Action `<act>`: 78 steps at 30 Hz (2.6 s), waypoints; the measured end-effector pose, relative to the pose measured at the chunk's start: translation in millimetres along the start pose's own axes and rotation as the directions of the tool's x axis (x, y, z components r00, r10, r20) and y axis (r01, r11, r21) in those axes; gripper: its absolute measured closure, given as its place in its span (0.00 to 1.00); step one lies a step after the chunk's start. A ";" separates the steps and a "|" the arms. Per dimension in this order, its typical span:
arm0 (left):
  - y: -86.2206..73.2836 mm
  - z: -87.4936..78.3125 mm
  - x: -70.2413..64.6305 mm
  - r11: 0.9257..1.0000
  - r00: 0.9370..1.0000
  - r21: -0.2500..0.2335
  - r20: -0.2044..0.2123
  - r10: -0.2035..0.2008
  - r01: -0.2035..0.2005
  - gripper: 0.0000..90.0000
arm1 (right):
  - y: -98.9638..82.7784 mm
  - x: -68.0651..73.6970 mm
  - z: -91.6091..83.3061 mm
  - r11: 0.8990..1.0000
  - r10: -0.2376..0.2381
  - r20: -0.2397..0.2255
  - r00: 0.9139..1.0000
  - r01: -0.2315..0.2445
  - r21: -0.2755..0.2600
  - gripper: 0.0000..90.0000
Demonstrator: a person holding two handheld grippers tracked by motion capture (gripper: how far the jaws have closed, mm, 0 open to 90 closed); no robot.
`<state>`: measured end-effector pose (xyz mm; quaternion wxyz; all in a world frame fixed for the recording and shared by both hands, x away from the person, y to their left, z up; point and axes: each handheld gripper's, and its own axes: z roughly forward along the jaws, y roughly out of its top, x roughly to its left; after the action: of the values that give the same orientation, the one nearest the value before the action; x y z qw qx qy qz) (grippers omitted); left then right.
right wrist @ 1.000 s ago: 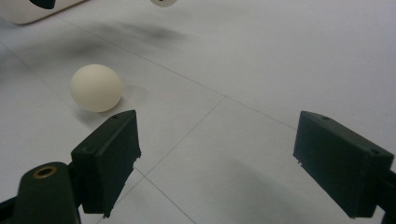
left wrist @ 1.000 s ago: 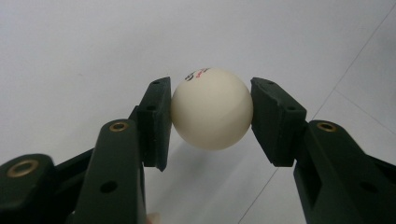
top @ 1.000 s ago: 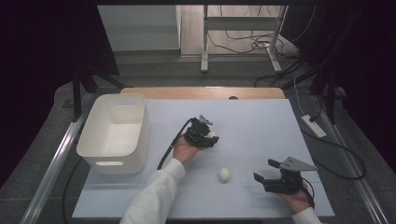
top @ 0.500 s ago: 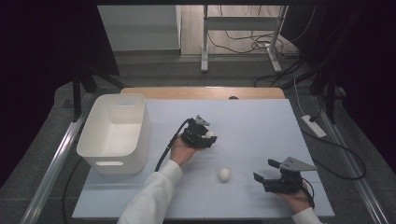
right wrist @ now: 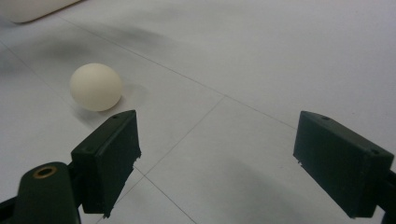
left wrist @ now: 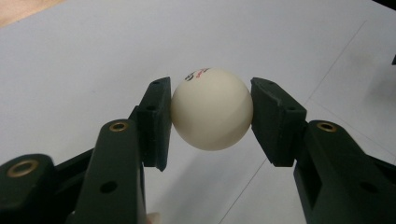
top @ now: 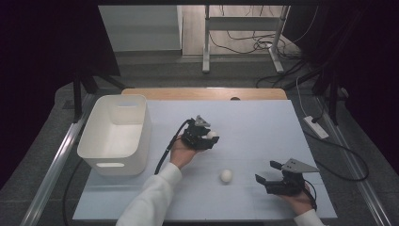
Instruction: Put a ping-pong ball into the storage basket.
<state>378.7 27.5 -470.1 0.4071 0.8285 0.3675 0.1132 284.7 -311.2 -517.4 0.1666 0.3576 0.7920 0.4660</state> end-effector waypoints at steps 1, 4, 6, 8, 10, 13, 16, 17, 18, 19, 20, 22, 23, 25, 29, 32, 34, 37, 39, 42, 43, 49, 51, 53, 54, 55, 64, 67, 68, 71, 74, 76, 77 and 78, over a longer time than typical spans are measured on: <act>0.1 -1.5 0.1 1.000 1.000 -0.004 -0.001 0.001 -0.001 0.57 | 0.0 -0.1 0.0 1.000 0.000 0.000 1.000 0.000 0.000 0.16; -1.0 -5.1 -0.3 1.000 1.000 -0.024 -0.006 0.001 -0.001 0.57 | 0.0 -0.2 0.1 1.000 -0.001 0.001 1.000 0.001 0.000 0.16; -1.7 -7.0 -0.4 0.999 1.000 -0.032 -0.005 0.005 -0.005 0.57 | -0.1 -0.1 0.0 1.000 -0.001 0.001 1.000 0.001 0.000 0.16; -2.3 -9.3 -0.5 0.999 1.000 -0.037 -0.008 0.006 -0.006 0.57 | -0.1 -0.1 0.0 1.000 0.000 0.002 1.000 0.000 0.001 0.16; -2.4 -11.5 -0.5 0.999 1.000 -0.044 -0.011 0.006 -0.007 0.57 | -0.1 0.1 0.1 1.000 -0.001 0.001 1.000 0.001 0.001 0.16; -2.1 -16.3 -0.8 0.998 1.000 -0.057 -0.011 0.006 -0.007 0.57 | 0.0 0.2 0.2 1.000 -0.003 0.002 1.000 0.003 0.004 0.16; -1.9 -18.9 -1.1 0.998 1.000 -0.064 -0.010 0.004 -0.004 0.57 | 0.0 0.2 0.3 1.000 -0.003 0.004 1.000 0.003 0.004 0.16; -1.8 -21.3 -1.2 0.998 1.000 -0.070 -0.012 0.004 -0.005 0.57 | 0.0 0.2 0.3 1.000 -0.003 0.004 1.000 0.003 0.005 0.16; -1.9 -22.4 -1.2 0.997 1.000 -0.073 -0.013 0.004 -0.005 0.57 | 0.0 0.2 0.3 1.000 -0.003 0.004 1.000 0.003 0.005 0.16; -1.9 -22.4 -1.2 0.997 1.000 -0.073 -0.013 0.004 -0.005 0.57 | -0.1 0.2 0.3 1.000 -0.003 0.004 1.000 0.003 0.005 0.16; -1.9 -23.6 -1.4 0.997 1.000 -0.078 -0.011 0.002 -0.003 0.57 | -0.1 0.2 0.3 1.000 -0.003 0.004 1.000 0.003 0.005 0.16; -1.8 -25.9 -2.1 0.997 1.000 -0.083 -0.009 0.002 -0.002 0.57 | 0.0 0.3 0.3 1.000 -0.004 0.003 1.000 0.004 0.004 0.16; -1.8 -25.9 -2.1 0.997 1.000 -0.083 -0.009 0.002 -0.002 0.57 | 0.0 0.4 0.4 1.000 -0.004 0.003 1.000 0.004 0.004 0.16; -1.5 -27.2 -2.8 0.996 1.000 -0.087 -0.006 0.005 -0.006 0.57 | 0.0 0.5 0.4 1.000 -0.004 0.003 1.000 0.004 0.004 0.16; -1.2 -28.8 -3.7 0.996 1.000 -0.092 -0.004 0.004 -0.005 0.57 | 0.0 0.5 0.5 1.000 -0.005 0.004 1.000 0.005 0.005 0.16; -1.1 -30.7 -3.5 0.995 1.000 -0.096 -0.003 0.006 -0.006 0.57 | 0.0 0.5 0.5 1.000 -0.005 0.004 1.000 0.005 0.005 0.16; -1.0 -31.9 -3.5 0.995 1.000 -0.100 -0.001 0.003 -0.004 0.57 | -0.1 0.4 0.5 1.000 -0.005 0.005 1.000 0.005 0.005 0.16; -1.1 -33.5 -3.7 0.995 1.000 -0.104 0.002 0.003 -0.003 0.57 | 0.0 0.6 0.5 1.000 -0.005 0.005 1.000 0.005 0.004 0.16; -1.3 -34.3 -3.8 0.994 1.000 -0.108 0.003 0.002 -0.002 0.57 | 0.1 0.6 0.3 1.000 -0.005 0.005 1.000 0.005 0.004 0.16; -1.2 -34.7 -4.1 0.994 1.000 -0.110 0.004 0.002 -0.002 0.57 | 0.0 0.6 0.5 1.000 -0.005 0.006 1.000 0.005 0.004 0.16; -1.1 -35.4 -4.4 0.994 1.000 -0.112 0.005 0.003 -0.003 0.57 | 0.0 0.8 0.6 1.000 -0.005 0.004 1.000 0.005 0.003 0.16; -1.0 -39.0 -3.9 0.993 1.000 -0.121 0.006 0.001 0.000 0.57 | 0.0 0.4 0.5 1.000 -0.004 0.005 1.000 0.004 0.005 0.16; -1.2 -40.5 -3.7 0.992 1.000 -0.123 0.009 -0.001 0.002 0.57 | 0.0 0.6 0.6 1.000 -0.005 0.005 1.000 0.005 0.005 0.16; -1.3 -41.7 -3.8 0.992 1.000 -0.125 0.009 0.000 0.001 0.57 | 0.0 0.6 0.7 1.000 -0.004 0.004 1.000 0.004 0.004 0.16; -1.4 -42.4 -4.0 0.992 1.000 -0.127 0.009 0.000 0.001 0.57 | 0.0 0.7 0.7 1.000 -0.004 0.004 1.000 0.004 0.004 0.16; -1.4 -42.9 -4.0 0.992 1.000 -0.128 0.009 0.002 0.000 0.57 | 0.0 0.7 0.7 1.000 -0.004 0.004 1.000 0.004 0.004 0.16; -2.2 -49.7 -3.8 0.990 1.000 -0.142 0.009 0.005 -0.004 0.57 | -0.2 0.7 0.8 1.000 -0.004 0.005 1.000 0.004 0.005 0.16; -2.3 -51.8 -2.8 0.989 1.000 -0.149 0.009 0.003 -0.002 0.57 | -0.2 0.8 0.9 1.000 -0.006 0.005 1.000 0.006 0.006 0.16; -2.5 -52.8 -2.2 0.989 1.000 -0.151 0.009 0.001 0.000 0.57 | -0.1 0.8 1.0 1.000 -0.007 0.005 1.000 0.007 0.006 0.16; -3.4 -54.3 -1.2 0.989 1.000 -0.151 0.008 -0.001 0.002 0.57 | -0.1 0.8 1.1 1.000 -0.007 0.005 1.000 0.007 0.007 0.16; -5.1 -55.1 0.0 0.988 1.000 -0.152 0.007 -0.005 0.006 0.57 | -0.2 0.8 1.2 1.000 -0.006 0.005 1.000 0.006 0.008 0.16; -5.9 -55.4 0.9 0.989 1.000 -0.151 0.006 -0.006 0.007 0.57 | -0.3 0.6 1.4 1.000 -0.005 0.006 1.000 0.005 0.011 0.16; -6.7 -55.5 1.9 0.989 1.000 -0.149 0.007 -0.010 0.011 0.57 | -0.5 0.6 1.4 1.000 -0.005 0.007 1.000 0.005 0.014 0.16; -7.2 -55.5 2.7 0.989 1.000 -0.144 0.006 -0.010 0.011 0.56 | -0.6 0.4 1.4 1.000 -0.005 0.008 1.000 0.004 0.015 0.16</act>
<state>349.9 65.1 -440.2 0.4676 0.7953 0.3615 0.1350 285.0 -310.2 -518.6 0.1680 0.3588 0.7956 0.4582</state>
